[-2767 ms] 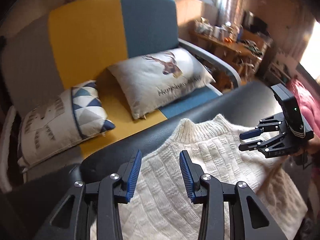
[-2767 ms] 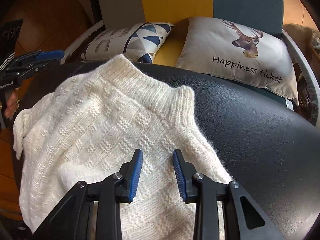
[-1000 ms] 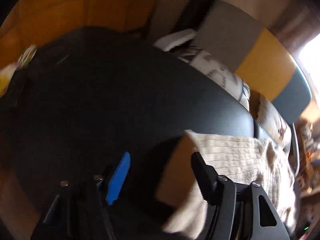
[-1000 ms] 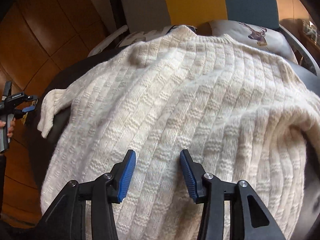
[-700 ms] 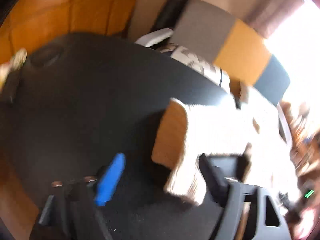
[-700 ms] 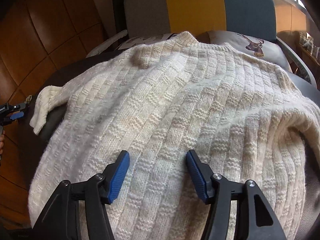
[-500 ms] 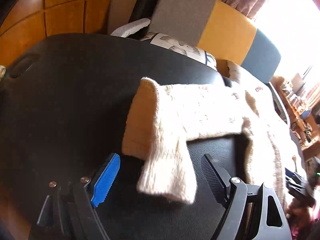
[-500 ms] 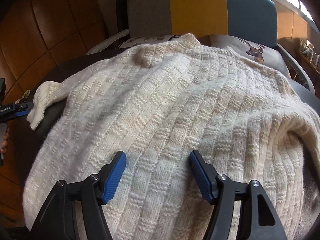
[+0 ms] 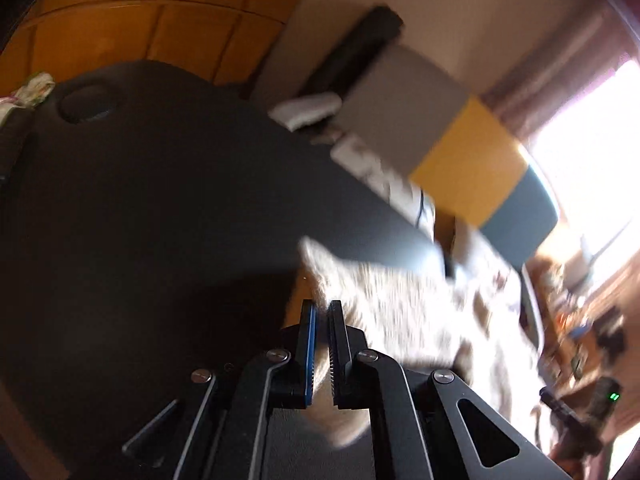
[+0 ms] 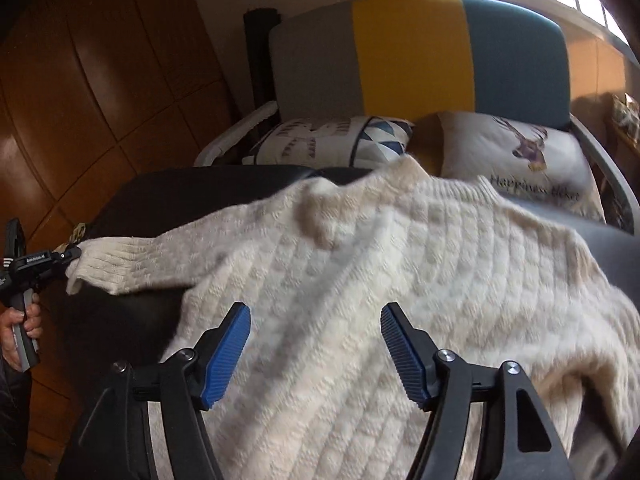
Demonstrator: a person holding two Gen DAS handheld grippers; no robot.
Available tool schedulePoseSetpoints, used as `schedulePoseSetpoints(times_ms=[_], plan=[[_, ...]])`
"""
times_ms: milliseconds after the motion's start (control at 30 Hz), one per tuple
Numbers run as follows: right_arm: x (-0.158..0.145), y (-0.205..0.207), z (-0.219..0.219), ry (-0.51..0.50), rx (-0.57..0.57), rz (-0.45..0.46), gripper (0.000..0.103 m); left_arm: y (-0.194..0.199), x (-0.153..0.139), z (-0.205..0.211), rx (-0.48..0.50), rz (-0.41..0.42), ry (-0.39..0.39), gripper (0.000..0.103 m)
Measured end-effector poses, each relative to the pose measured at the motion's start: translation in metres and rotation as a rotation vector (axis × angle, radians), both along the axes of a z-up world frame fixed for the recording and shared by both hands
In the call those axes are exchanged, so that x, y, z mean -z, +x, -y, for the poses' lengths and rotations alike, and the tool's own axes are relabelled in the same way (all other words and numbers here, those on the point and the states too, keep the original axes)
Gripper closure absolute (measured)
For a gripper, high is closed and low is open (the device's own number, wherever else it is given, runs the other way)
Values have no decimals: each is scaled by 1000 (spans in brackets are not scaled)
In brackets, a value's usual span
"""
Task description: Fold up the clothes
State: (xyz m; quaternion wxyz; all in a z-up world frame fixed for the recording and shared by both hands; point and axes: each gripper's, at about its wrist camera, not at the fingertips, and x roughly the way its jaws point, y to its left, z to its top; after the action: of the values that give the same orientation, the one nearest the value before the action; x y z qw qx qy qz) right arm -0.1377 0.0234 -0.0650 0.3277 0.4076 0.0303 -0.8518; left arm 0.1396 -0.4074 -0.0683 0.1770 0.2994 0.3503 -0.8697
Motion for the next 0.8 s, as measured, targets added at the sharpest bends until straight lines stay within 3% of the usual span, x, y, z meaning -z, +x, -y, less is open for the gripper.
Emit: schedulePoseSetpoints(times_ms=[100,233,400,467,633,800], plan=[[5,-27,43,58,-54,-2,34,-1,-9,28,-47,33,-45,97],[31,-63,89,104,-94,67,34,-5,-4,61,-109,138,-103,97],[70,-94,132,180,-111,134,34,-11,26,79,-126,281,-117,97],[79,-96,142,219,-105,109,31,-15,44,81,-122,335,-123,97],[90,-88,166,331,-117,51,16,-5,68,102,-131,389,-80,96],[97,-78,166,324,-99,-18,12,26,54,125,-201,342,26,89]])
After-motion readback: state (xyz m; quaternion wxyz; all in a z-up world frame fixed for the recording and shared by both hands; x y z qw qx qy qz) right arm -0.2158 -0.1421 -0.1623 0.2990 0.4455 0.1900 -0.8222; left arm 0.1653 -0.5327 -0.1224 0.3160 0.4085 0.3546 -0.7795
